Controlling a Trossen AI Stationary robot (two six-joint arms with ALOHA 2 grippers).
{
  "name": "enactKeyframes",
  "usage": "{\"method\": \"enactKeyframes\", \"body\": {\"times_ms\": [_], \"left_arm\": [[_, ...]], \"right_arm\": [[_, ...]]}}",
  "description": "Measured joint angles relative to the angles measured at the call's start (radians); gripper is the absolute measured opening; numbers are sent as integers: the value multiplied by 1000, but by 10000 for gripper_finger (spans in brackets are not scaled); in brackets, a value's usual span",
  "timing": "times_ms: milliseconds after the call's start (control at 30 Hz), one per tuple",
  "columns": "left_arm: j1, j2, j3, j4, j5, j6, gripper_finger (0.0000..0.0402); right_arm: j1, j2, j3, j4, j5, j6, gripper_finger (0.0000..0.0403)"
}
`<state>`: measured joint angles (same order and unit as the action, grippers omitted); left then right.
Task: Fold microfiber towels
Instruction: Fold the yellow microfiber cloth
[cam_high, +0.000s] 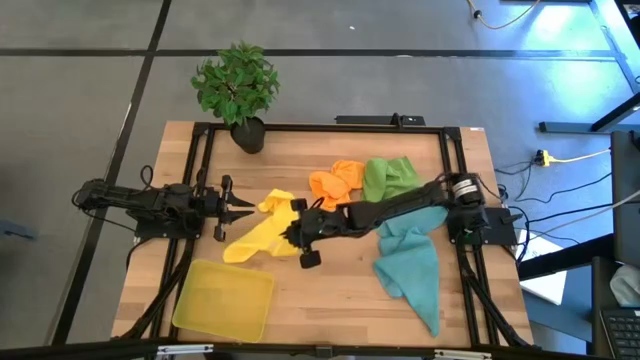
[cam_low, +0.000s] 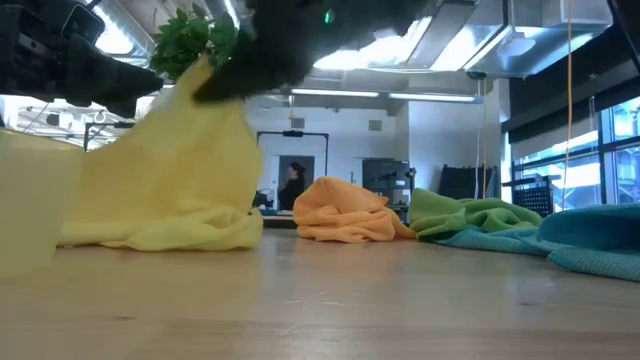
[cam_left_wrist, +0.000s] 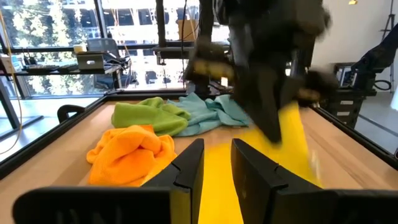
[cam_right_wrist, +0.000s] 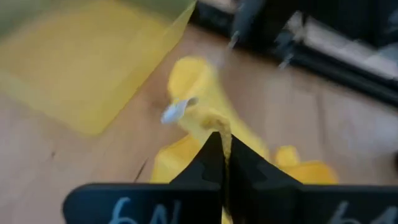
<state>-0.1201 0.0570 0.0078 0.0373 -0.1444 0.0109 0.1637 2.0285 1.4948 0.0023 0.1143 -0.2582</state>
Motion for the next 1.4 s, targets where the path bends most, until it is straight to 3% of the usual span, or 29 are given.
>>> {"method": "enactKeyframes", "body": {"times_ms": [133,400,633,1133,1400], "left_arm": [[0,0,0,0,0,0,73],[0,0,0,0,0,0,73],[0,0,0,-1,0,0,73],[0,0,0,0,0,0,73],[0,0,0,40,0,-9,73]], "right_arm": [[-5,-121,-81,37,0,14,2],[-31,-413,-462,326,-32,114,1],[-29,-532,-671,444,-32,157,1],[-91,-541,-661,437,-33,147,1],[-179,-541,-661,392,-139,147,1]]}}
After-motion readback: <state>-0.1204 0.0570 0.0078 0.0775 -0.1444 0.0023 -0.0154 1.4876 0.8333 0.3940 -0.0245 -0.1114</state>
